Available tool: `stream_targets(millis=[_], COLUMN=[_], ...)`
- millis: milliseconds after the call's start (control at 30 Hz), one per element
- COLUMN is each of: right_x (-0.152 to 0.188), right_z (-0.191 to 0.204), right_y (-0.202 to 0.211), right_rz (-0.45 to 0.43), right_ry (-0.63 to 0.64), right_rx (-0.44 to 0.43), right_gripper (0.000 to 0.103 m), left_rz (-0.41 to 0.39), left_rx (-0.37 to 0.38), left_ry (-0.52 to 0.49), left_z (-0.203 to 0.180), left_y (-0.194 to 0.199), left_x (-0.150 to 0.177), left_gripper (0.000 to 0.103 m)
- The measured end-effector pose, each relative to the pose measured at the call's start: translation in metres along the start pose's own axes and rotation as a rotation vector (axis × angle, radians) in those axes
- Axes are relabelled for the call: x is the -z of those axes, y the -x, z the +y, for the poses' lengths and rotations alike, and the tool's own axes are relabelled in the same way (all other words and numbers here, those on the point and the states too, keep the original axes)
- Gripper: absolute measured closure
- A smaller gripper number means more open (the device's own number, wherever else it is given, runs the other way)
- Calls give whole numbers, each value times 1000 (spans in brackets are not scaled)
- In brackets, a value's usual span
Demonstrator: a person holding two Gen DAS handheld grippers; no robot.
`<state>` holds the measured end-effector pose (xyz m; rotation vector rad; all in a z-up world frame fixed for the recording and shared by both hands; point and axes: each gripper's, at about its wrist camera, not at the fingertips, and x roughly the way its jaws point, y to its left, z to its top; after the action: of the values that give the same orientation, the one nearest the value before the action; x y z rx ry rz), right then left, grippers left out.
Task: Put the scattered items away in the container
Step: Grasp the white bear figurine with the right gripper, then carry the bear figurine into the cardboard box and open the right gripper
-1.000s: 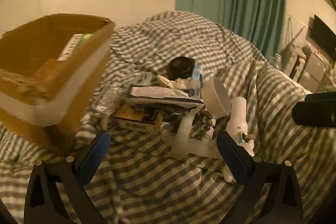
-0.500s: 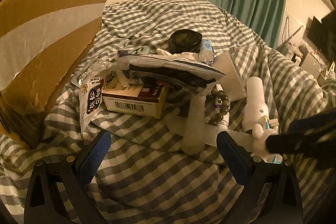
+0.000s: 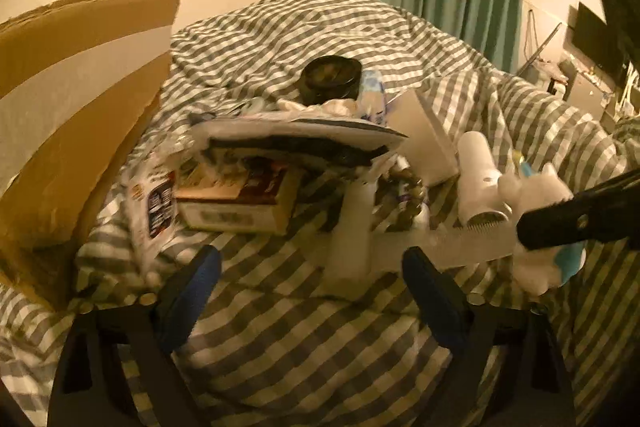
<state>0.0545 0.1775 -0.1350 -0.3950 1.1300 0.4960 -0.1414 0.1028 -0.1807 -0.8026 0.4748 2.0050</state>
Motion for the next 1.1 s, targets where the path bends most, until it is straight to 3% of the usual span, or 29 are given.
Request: stream_targets(millis=[100,167,200,267,400,467,633,667,833,900,933,967,1000,1033,1100], right_x=[-4,-3,-3,-2,2,3,10,17,25,28,28,28,27,26,24], right_z=[-1,-1,0,2,2,-1,-9,-9,-8,-5,-4,-3,-3,-4,-7], right_y=[14,17,17,17,28,33,57,65,77,80,80,79,78,76,73], right_rz=[-42,-47,-41,-37,-55,-79,-157,-167,-202,-210,-214,-215,-212,-206,-191], right_ry=[2,-4,0,4,6,1,-32,81,72,77,83,90,89,82,69], right_rx=[-2,-27,-35,-38,-35,-30,-30,-79,-89,-97,-96,-92,-96,-101,-112], right_gripper=[59,59,59,59,59,59,59,59,59,59,59,59,59,59,59], left_rz=[21,31,23,23,41,48,60,70,50,34,31,31,30,25,42], left_rx=[44,65,72,54,110,135,146,138,118,102,99,92,83,77,60], left_ry=[-15,-47,-55,-63,16,60,35,14,-19,-40,-55,-66,-75,-80,-82], left_z=[-8,-16,-18,-19,-1,6,2,-2,-10,-14,-17,-19,-20,-21,-20], left_y=[-10,-17,-17,-16,-10,-4,21,24,31,29,26,22,15,10,-5], left_x=[-6,-7,-7,-6,-6,-6,-3,-1,3,-2,-4,-4,-4,-2,2], left_gripper=[35,57,60,82,91,102,102,102,99,92,80,60,50,45,45])
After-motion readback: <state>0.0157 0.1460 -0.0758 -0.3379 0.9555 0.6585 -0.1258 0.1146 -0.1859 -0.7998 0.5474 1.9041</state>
